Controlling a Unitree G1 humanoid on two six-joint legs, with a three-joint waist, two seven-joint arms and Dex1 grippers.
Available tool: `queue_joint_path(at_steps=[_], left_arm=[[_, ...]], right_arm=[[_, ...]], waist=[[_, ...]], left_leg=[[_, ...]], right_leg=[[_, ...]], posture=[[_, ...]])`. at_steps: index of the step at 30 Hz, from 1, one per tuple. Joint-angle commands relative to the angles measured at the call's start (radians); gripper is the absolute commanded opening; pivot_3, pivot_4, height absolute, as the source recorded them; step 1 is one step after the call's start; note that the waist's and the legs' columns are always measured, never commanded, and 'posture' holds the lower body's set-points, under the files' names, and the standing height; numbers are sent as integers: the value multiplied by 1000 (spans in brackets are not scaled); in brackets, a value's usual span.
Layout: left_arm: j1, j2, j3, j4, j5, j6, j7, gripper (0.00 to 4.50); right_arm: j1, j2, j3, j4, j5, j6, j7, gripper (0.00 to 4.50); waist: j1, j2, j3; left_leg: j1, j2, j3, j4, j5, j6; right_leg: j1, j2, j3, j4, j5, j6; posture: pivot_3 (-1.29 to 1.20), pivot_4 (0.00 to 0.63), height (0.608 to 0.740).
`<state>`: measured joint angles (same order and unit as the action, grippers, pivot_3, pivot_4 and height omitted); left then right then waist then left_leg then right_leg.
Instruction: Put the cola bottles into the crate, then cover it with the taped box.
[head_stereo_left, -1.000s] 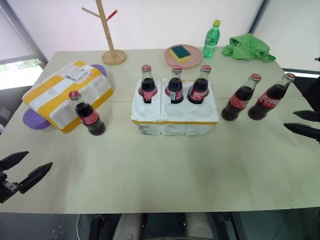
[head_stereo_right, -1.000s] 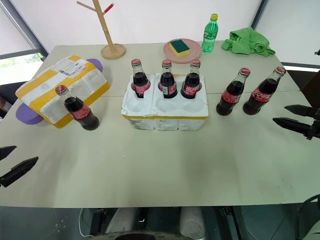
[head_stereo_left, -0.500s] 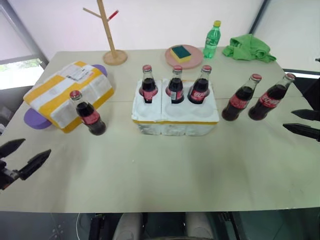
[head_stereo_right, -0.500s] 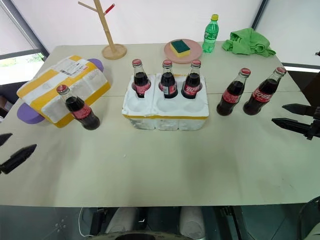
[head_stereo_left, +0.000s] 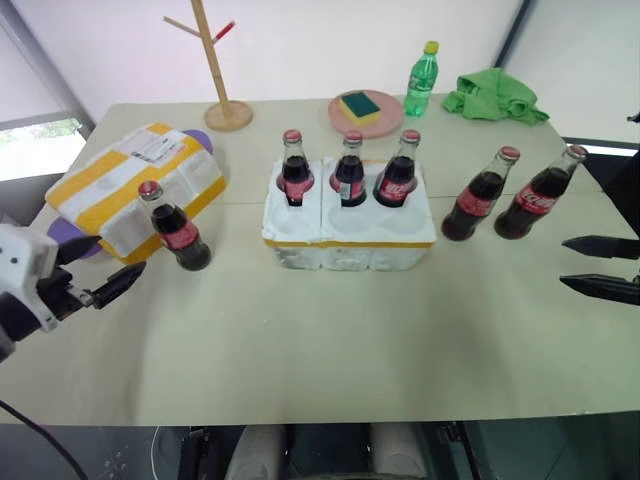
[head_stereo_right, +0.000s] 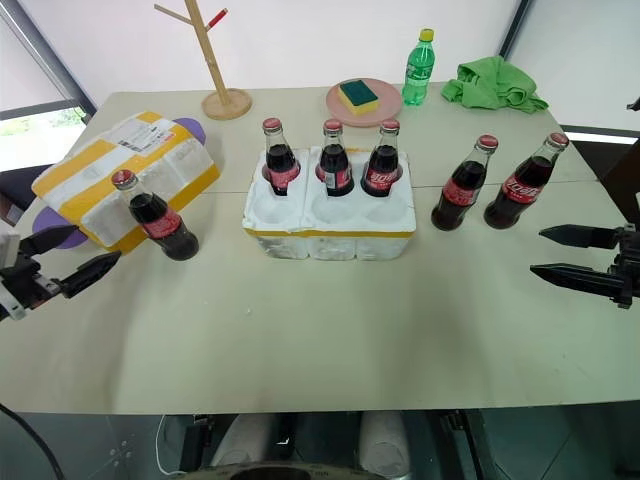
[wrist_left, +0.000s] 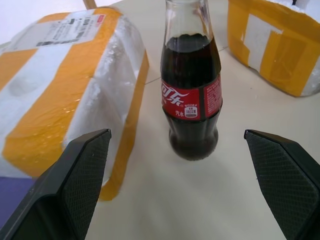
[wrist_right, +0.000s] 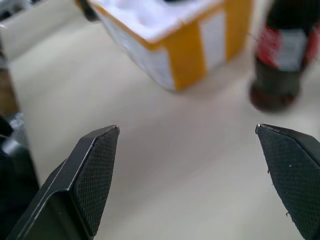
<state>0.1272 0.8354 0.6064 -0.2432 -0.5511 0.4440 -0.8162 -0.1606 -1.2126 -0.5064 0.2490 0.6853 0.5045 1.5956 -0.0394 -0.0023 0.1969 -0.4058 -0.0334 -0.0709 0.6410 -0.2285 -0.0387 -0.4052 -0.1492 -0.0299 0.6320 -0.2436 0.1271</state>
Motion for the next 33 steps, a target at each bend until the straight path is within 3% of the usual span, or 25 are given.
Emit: queue_joint_path(at_steps=[1,3,7,16,33], left_arm=[[-54,10,-38,34,28,-38,-5,4468],[-84,5,-66,56,42,-51,-6,4468],[-140,-17,-129,95,78,-89,2,4468],[-227,-61,-202,147,123,-116,43,4468],[-419,-153,-316,311,174,-137,92,4468]], right_arm=[[-34,-28,-111,-247,158,155,-59,4500],[-76,-22,-110,-326,221,216,-102,4500],[-255,21,20,-437,335,313,-220,4500],[-440,129,206,-479,334,296,-223,4500],[-555,234,309,-414,280,272,-208,4500]], waist=[[1,0,0],[4,-1,0],[13,-2,1],[31,-5,1],[29,-5,0]], left_leg=[[0,0,0,1,0,0],[-1,3,0,4,0,0],[-2,8,1,6,0,0],[-5,14,0,5,0,0],[-4,14,0,5,0,0]], right_leg=[[0,0,0,0,0,0],[0,3,0,0,0,0],[0,8,0,-2,2,0],[-4,16,0,-3,6,-7],[-4,16,0,-2,8,-4]], posture=[[0,150,740],[0,150,740],[0,150,740],[0,150,740],[0,150,740]])
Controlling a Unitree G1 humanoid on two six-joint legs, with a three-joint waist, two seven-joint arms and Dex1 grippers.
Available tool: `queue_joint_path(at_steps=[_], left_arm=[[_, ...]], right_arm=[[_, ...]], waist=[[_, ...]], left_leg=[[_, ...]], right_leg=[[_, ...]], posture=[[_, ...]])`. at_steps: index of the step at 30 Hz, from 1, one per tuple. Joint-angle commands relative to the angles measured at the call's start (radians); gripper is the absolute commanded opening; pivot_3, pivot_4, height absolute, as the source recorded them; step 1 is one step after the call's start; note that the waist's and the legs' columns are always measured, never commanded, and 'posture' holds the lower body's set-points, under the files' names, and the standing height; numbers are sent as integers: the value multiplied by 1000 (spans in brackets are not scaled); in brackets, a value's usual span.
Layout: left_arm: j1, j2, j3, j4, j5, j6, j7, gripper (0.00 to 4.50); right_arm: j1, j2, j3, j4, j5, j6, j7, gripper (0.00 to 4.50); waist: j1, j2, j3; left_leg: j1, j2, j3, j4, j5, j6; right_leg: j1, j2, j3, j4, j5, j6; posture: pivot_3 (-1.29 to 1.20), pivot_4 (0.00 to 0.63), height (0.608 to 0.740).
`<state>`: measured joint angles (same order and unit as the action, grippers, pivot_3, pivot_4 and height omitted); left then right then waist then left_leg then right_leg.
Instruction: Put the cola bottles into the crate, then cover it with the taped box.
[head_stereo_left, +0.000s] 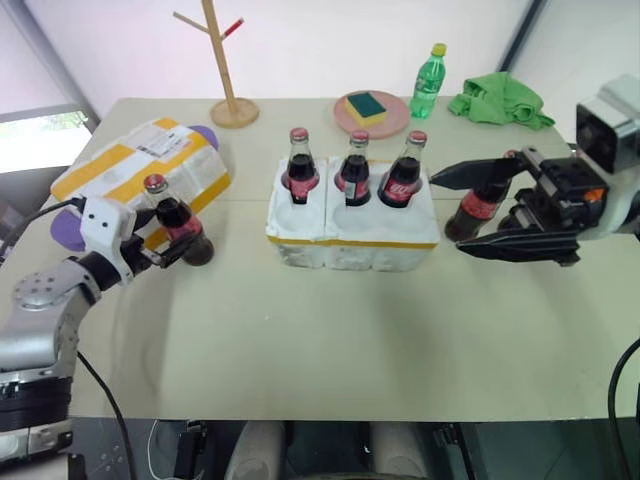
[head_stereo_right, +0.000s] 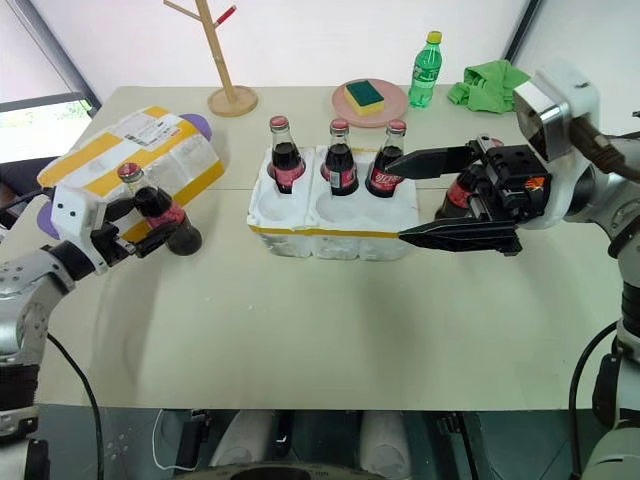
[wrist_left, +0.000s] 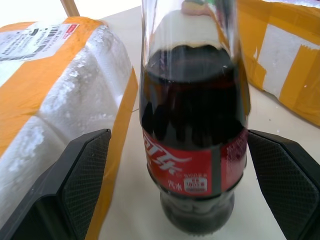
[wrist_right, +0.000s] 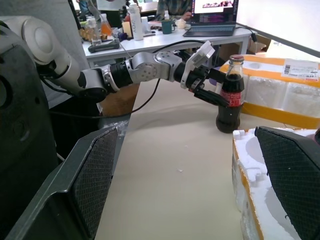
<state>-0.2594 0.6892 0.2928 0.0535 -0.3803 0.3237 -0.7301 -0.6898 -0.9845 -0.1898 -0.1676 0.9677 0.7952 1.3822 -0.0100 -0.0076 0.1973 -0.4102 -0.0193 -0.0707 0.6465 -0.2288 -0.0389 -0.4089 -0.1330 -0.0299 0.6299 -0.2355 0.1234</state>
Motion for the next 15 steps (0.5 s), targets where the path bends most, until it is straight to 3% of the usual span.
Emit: queue_joint_path(at_steps=[1,15], left_arm=[[-51,-15,-12,34,7,-22,6,4468],[-177,-100,-101,179,54,-75,-2,4468]], right_arm=[[-25,8,-3,3,-13,-26,11,4500],[-45,25,7,31,-50,-47,27,4500]], waist=[[0,0,0],[-1,-1,0]], left_leg=[[0,0,0,0,0,0],[0,0,0,0,0,0]], right_leg=[[0,0,0,0,0,0],[0,0,0,0,1,1]], posture=[[0,150,740],[0,150,740]])
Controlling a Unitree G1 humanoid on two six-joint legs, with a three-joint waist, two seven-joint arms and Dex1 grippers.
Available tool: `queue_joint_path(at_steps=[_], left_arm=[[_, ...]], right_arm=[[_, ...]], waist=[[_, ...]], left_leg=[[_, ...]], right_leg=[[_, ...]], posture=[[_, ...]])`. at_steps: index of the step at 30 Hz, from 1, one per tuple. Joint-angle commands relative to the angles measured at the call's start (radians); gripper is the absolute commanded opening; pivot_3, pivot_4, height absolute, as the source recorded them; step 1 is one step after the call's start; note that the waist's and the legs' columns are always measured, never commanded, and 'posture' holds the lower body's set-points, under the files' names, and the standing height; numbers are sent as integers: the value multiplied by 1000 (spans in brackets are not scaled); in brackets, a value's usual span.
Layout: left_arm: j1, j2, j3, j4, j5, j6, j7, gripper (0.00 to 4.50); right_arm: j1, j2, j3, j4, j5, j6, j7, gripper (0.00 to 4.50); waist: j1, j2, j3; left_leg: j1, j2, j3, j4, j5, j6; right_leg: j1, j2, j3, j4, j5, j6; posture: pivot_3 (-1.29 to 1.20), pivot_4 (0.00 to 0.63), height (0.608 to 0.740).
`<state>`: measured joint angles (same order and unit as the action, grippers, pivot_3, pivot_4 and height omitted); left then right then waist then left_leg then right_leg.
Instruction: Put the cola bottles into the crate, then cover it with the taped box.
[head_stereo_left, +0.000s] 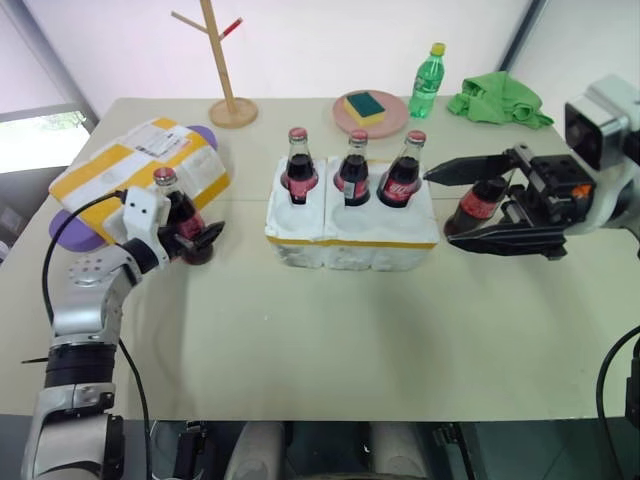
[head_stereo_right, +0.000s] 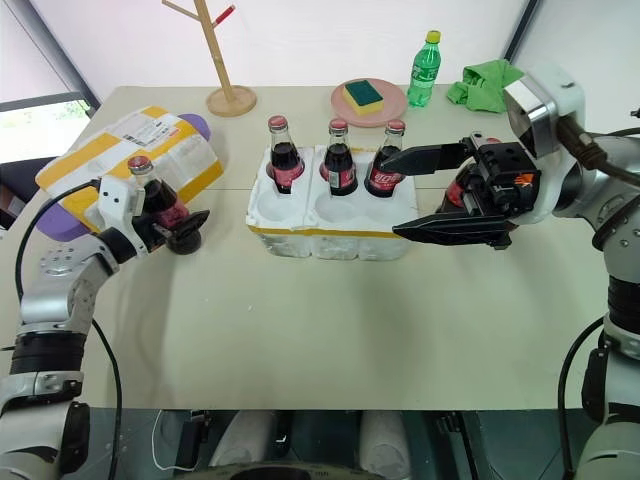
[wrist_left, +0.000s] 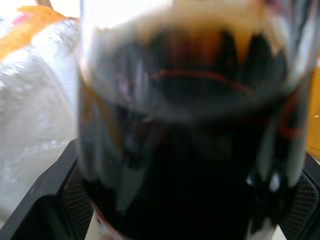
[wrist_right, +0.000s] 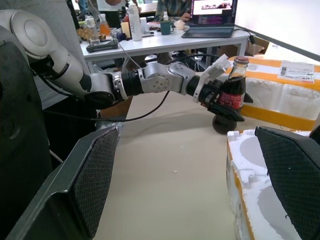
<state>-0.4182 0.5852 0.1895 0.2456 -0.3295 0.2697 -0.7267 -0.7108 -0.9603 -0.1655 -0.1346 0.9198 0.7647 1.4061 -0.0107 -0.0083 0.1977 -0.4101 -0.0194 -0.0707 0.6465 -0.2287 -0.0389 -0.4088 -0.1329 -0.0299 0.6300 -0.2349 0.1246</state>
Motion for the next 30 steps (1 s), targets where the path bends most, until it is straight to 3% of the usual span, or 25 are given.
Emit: queue_joint_path(at_steps=[1,5,8,10,18,22,25,30], left_arm=[[-17,3,1,-14,3,-20,-7,4468],[7,2,6,-36,-5,-22,-14,4468],[29,3,25,-62,-27,-12,-18,3704],[35,6,35,-69,-34,-7,-14,2857],[41,16,66,-106,-61,21,10,2910],[5,26,97,-225,-153,127,9,2910],[-70,57,112,-313,-234,234,11,2910],[-351,90,97,-360,-387,432,18,2910]], right_arm=[[-22,2,-16,-1,-7,-20,3,4500],[-17,5,-15,1,-17,-28,4,4500],[-19,8,-15,9,-24,-35,5,4500],[-16,9,-15,12,-29,-40,8,4500],[-5,16,-17,19,-43,-55,14,4500],[14,3,-20,26,-65,-71,28,4500],[30,-9,-24,35,-87,-86,35,4500],[70,-19,-43,57,-113,-105,29,4500]], waist=[[0,0,0],[0,0,0],[0,0,0],[0,0,0],[-2,0,0],[-1,-6,4],[6,-9,6],[18,-12,8]], left_leg=[[0,0,0,0,0,0],[0,0,0,0,0,0],[0,0,0,0,0,0],[0,0,0,0,0,0],[0,0,0,-1,0,0],[0,0,0,-1,0,0],[-2,0,-1,0,0,0],[-6,-1,-2,2,0,0]], right_leg=[[0,0,0,0,0,0],[0,0,0,0,0,0],[0,0,0,0,0,0],[0,0,0,0,0,0],[0,0,0,0,0,0],[-1,0,0,0,0,0],[-1,0,0,-1,0,0],[-3,0,-1,-1,1,3]], posture=[[0,150,740],[0,150,740],[0,150,740],[0,150,740],[0,150,740],[0,150,740],[0,150,740],[0,150,740]])
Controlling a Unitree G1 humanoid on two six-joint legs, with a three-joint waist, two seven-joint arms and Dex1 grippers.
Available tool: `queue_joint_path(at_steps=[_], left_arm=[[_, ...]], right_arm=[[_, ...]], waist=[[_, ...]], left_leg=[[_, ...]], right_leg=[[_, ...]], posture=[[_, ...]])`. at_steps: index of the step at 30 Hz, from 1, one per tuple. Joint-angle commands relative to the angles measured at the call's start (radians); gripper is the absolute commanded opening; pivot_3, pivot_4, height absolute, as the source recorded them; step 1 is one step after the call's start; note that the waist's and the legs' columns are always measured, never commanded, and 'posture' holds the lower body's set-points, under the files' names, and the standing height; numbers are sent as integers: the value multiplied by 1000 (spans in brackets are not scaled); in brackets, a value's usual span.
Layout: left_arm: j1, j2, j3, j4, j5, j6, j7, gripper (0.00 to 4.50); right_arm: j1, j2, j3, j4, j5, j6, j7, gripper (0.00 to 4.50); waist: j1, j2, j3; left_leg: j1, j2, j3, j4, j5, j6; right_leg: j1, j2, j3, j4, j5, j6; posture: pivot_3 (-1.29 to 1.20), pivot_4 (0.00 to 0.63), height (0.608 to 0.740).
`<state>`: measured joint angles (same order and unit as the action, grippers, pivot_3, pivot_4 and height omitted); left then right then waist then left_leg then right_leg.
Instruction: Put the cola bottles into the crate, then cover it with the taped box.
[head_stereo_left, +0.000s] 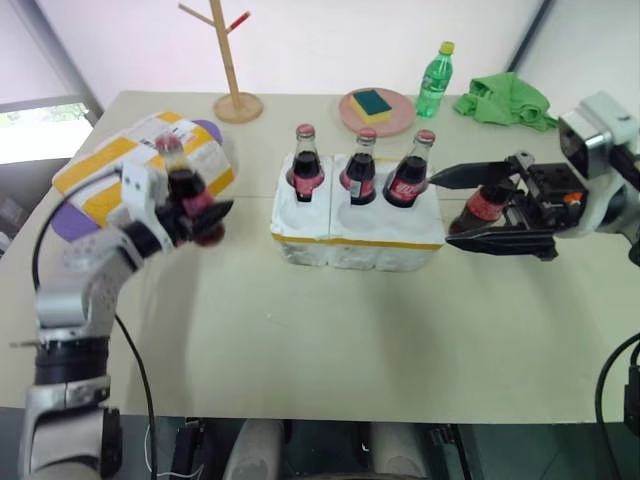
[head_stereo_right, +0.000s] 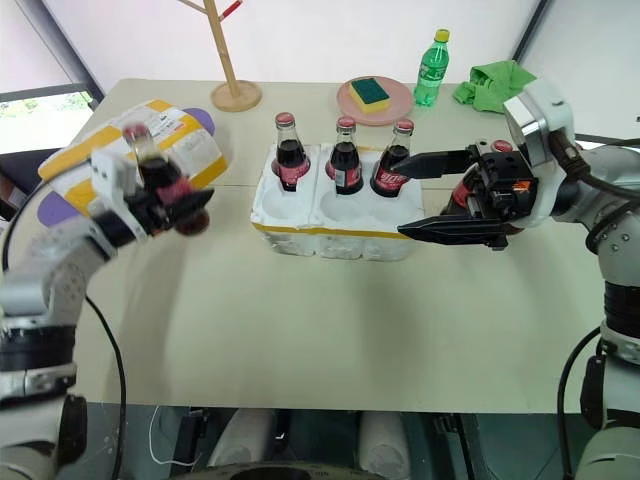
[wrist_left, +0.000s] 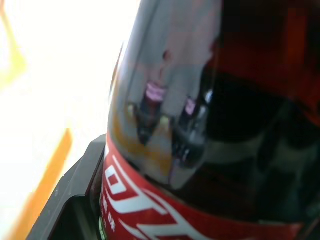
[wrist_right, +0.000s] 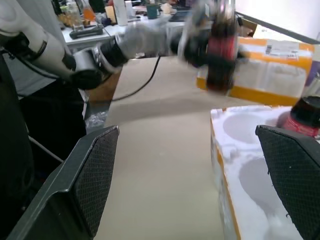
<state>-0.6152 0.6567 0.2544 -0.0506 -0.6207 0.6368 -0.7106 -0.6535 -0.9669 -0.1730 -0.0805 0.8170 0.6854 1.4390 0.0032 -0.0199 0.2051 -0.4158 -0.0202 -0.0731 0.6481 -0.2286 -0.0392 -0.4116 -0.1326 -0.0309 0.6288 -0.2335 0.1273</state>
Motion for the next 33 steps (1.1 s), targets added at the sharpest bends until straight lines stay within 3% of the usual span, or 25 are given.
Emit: queue_joint_path(at_steps=[1,7,15,22,31,33], left_arm=[[-216,12,21,-50,-115,93,1,2910],[-394,-66,-81,66,-101,126,-42,2910],[-330,-134,-229,166,23,23,-149,2910],[-309,-219,-276,213,78,-11,-165,2910],[-208,-215,-381,179,207,-81,-215,2910],[-190,-214,-393,168,222,-83,-221,3987]], right_arm=[[20,-7,-37,3,-16,-32,-12,4500],[70,17,-47,-15,-31,-58,-55,4500],[135,22,-89,-55,-12,-61,-114,4500],[171,28,-117,-76,-4,-61,-152,4500],[160,42,-109,-60,-13,-68,-171,4500],[156,47,-104,-52,-22,-74,-173,4500]], waist=[[4,0,0],[2,0,0],[-17,0,1],[-13,-1,2],[-11,-1,2],[-11,-1,2]], left_leg=[[0,0,0,0,0,0],[0,-1,0,-1,0,0],[0,0,0,-1,0,0],[-1,-1,0,0,0,0],[0,-1,0,0,0,0],[0,-1,0,0,0,0]], right_leg=[[0,0,0,0,0,0],[0,0,0,-1,0,2],[0,0,1,0,0,2],[0,0,0,0,0,2],[0,0,0,0,0,2],[0,0,0,0,0,2]], posture=[[0,150,740],[0,150,740],[0,150,740],[0,150,740],[0,150,740],[0,150,740]])
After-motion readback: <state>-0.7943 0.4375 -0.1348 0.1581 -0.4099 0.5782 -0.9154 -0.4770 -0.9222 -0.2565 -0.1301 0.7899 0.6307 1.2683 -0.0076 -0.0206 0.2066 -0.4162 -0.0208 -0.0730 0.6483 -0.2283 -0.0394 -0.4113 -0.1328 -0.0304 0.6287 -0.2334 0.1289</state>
